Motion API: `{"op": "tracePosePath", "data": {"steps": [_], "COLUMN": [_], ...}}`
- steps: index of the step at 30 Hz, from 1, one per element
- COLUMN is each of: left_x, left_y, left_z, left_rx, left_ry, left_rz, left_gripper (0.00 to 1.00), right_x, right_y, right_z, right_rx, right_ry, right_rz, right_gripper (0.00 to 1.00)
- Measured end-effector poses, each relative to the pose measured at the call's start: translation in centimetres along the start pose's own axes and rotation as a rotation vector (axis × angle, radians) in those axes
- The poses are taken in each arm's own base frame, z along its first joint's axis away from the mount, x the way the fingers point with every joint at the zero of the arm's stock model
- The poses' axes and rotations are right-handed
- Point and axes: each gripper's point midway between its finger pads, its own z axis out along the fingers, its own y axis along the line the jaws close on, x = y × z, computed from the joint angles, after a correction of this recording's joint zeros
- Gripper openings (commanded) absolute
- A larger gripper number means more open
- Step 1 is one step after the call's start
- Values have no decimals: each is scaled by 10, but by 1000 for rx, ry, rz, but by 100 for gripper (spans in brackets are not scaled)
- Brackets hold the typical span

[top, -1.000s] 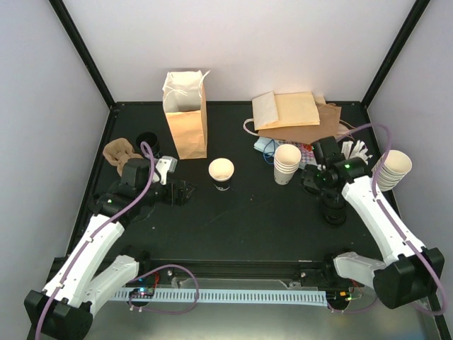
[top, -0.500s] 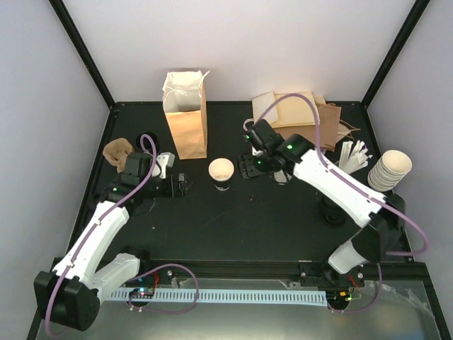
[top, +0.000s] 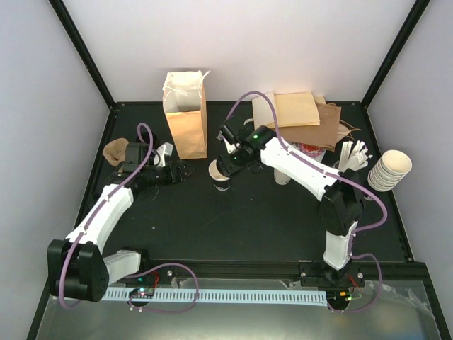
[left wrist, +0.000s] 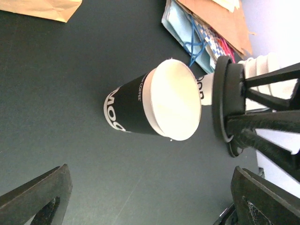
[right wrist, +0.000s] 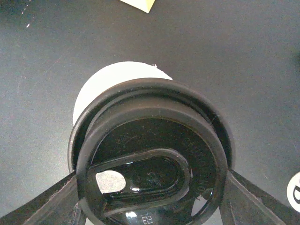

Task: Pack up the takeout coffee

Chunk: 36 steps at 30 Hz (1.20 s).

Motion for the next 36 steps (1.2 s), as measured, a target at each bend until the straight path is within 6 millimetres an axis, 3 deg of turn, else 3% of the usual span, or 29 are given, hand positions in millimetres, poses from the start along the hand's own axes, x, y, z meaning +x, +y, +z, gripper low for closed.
{"op": "tracePosePath", "data": {"steps": [16, 36], "left_x": [-22, -27], "left_y": [-4, 1], "left_z": [25, 45], "left_rx": [118, 177], "left_ry": [-2, 24], "left_rz": [-92, -147], "left_gripper": [88, 78], "right_x": [-7, -8], "right_y": [12, 24], "right_z": [38, 42], "right_rx": [52, 71], "right_ry": [33, 42], "right_rz": [-60, -101], "right_gripper": [67, 67]}}
